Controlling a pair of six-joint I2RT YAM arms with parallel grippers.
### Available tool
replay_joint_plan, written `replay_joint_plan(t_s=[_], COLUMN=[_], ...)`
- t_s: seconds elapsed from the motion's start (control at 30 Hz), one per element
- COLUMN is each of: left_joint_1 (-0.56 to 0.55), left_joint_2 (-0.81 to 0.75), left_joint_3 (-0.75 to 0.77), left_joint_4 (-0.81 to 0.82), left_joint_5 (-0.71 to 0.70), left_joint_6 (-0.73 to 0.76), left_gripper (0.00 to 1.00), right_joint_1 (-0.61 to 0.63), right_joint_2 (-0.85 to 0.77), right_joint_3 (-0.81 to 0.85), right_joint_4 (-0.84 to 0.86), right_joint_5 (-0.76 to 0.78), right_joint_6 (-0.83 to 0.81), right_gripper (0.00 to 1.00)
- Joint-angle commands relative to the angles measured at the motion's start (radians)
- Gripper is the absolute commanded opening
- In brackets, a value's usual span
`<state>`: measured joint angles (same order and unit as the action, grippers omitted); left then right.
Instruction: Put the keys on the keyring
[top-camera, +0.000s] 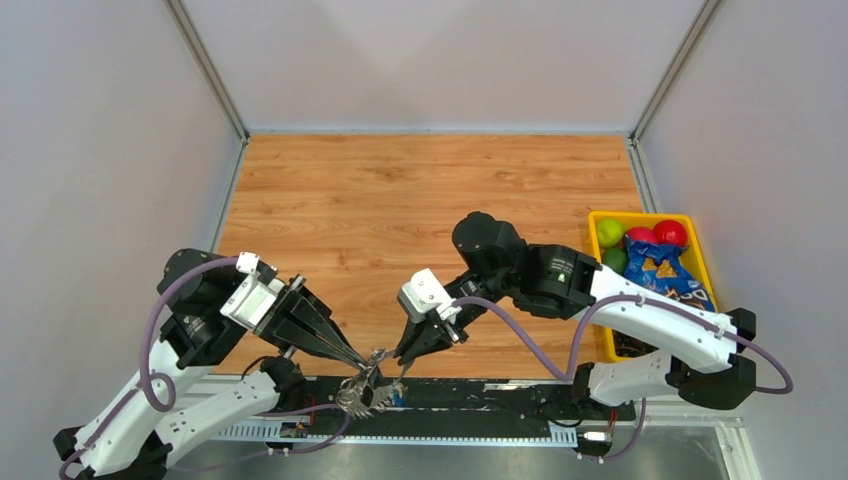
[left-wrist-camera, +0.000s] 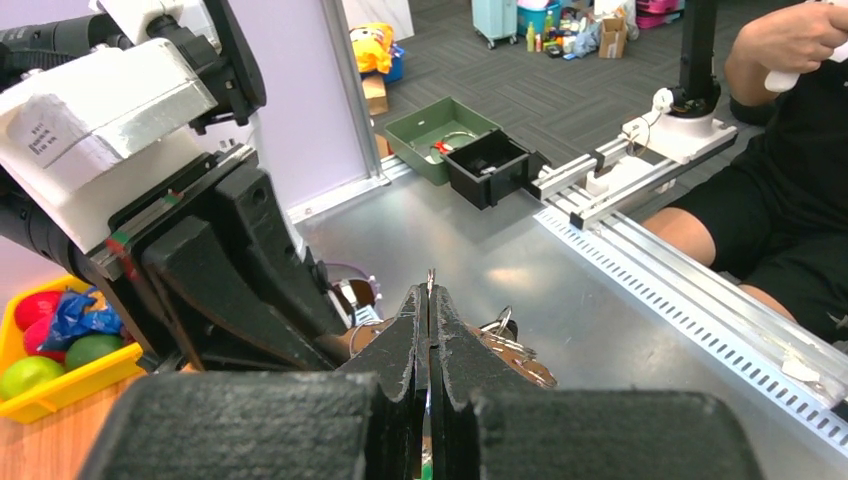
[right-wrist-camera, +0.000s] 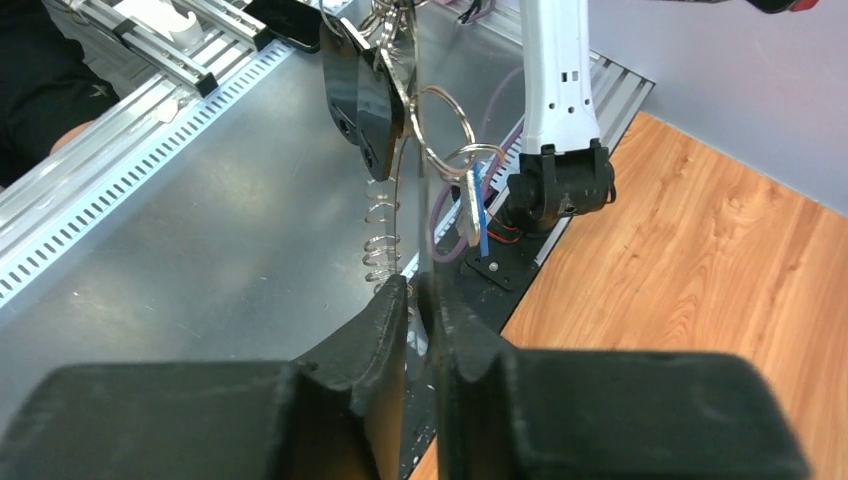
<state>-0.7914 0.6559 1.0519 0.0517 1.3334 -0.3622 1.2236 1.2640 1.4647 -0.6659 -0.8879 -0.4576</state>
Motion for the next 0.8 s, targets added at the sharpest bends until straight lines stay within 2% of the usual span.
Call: replay_joint_plan(t_s=[0.0,0.03,0.27,0.37,0.4,0.5,0.57,0.63,0.77], left_joint_1=[-0.003,-0.003,-0.003,-0.003,-0.003,-0.003,-0.003,-0.003,-0.003], left_joint_2=[-0.022,-0.024,-0.055,-0.076,-0.080,-0.104,-0.118,-0.133,-0.156], left_joint_3=[0.008,0.009,0.036,0.047,0.048,0.037,0.022,0.007,-0.001], left_joint_4=[0.014,0.012,-0.101,-0.215,-0.237,-0.314,-0.342,-0.351,-0.379], left_joint_5=[-0.019,-0.022,-0.073,-0.165,-0.208,-0.314,-0.364,-0.417,-0.555], left_joint_6=[0.041,0.046,0.111,0.184,0.213,0.250,0.281,0.292,0.313], left_gripper=[0.00,0.00,0.01,0.24,0.26,0.46,0.56,0.64,0.71], right_joint_1=[0.004,0.004,0.003,0.004,0.004,0.005,0.004,0.004,0.004], right_joint_2=[0.025,0.026,-0.026,-0.056,-0.065,-0.085,-0.095,-0.102,-0.083], right_joint_3=[0.006,0.008,-0.009,-0.023,-0.027,-0.037,-0.043,-0.047,-0.010], right_joint_4=[0.049,0.050,0.092,0.124,0.130,0.136,0.136,0.133,0.045], right_joint_5=[-0.064,-0.059,-0.025,0.002,0.015,0.062,0.095,0.150,0.322], right_joint_6=[0.014,0.019,0.063,0.100,0.110,0.132,0.140,0.152,0.146], right_gripper=[0.04,0.00,0.00,0.00,0.00,0.00,0.00,0.00,0.00])
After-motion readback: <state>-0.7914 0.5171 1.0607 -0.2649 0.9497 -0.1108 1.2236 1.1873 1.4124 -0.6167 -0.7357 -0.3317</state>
